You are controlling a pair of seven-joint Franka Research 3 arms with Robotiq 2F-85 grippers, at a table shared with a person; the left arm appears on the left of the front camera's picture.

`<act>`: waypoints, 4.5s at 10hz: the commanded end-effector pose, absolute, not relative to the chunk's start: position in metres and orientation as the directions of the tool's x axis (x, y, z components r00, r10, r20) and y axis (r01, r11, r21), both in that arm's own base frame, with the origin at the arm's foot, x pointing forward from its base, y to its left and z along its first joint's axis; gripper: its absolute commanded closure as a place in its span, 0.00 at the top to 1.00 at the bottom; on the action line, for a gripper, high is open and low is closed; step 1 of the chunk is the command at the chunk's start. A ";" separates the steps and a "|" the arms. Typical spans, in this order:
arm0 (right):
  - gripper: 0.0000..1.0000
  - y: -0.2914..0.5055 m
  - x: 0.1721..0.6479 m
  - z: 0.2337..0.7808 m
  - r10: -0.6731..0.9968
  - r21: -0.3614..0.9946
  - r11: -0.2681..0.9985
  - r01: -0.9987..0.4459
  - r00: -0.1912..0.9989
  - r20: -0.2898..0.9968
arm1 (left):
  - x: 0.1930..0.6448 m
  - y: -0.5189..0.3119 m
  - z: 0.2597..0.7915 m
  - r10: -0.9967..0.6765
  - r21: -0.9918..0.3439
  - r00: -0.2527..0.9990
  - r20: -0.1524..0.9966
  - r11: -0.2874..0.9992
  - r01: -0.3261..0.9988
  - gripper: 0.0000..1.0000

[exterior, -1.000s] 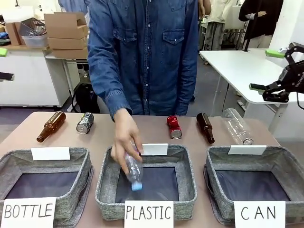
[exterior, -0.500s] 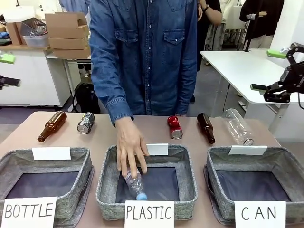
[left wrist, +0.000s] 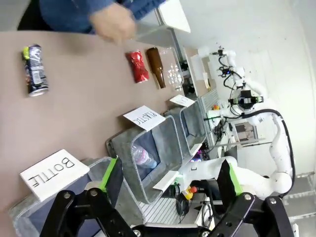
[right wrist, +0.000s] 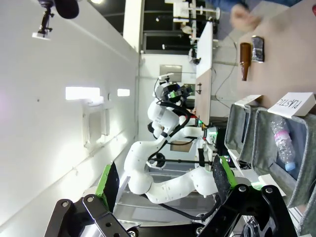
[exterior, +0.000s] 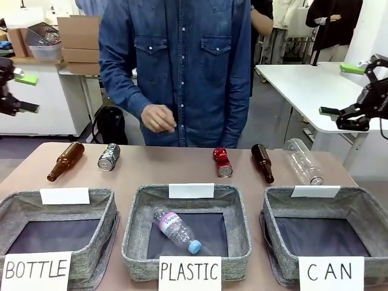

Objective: Sort the can waste into the basket.
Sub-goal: Pick up the can waste from the table and place it in the right Fabric basket.

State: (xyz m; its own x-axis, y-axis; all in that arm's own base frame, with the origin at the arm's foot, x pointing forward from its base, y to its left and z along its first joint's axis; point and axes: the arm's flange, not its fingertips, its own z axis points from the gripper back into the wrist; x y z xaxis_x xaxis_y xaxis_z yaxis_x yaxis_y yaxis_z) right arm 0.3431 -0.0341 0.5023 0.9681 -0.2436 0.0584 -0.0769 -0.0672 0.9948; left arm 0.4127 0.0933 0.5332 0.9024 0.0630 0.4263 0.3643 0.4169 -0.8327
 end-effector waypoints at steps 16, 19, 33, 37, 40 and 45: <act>1.00 -0.033 0.343 0.507 -0.237 0.996 -0.071 -0.062 0.971 0.044 | 0.644 -0.062 0.328 -0.092 -0.296 0.991 0.099 0.948 0.117 1.00; 1.00 -0.033 0.343 0.507 -0.237 0.996 -0.071 -0.062 0.971 0.044 | 0.643 -0.068 0.319 -0.106 -0.282 0.991 0.078 0.951 0.124 1.00; 1.00 -0.033 0.343 0.507 -0.237 0.996 -0.071 -0.062 0.971 0.044 | 0.647 -0.073 0.320 -0.096 -0.252 0.991 0.095 0.961 0.117 0.00; 1.00 -0.033 0.343 0.507 -0.237 0.996 -0.071 -0.062 0.971 0.044 | 0.582 -0.033 0.428 -0.206 -0.359 0.960 0.189 0.895 0.263 0.00; 1.00 -0.033 0.343 0.507 -0.237 0.996 -0.071 -0.062 0.971 0.044 | 0.455 -0.018 0.540 -0.303 -0.425 0.849 0.433 0.762 0.489 0.00; 1.00 -0.033 0.343 0.507 -0.237 0.996 -0.071 -0.062 0.971 0.044 | 0.279 -0.050 0.578 -0.622 -0.350 0.537 0.570 0.408 0.843 0.00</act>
State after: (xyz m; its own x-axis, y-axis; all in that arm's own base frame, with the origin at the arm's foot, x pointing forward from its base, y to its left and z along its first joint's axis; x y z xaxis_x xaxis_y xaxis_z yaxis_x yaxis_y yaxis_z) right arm 0.3433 -0.0335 0.5023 0.9684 -0.2425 0.0583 -0.0762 -0.0651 0.9950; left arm 0.2932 -0.0530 0.5873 0.6320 -0.5308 0.5647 0.7744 0.4613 -0.4331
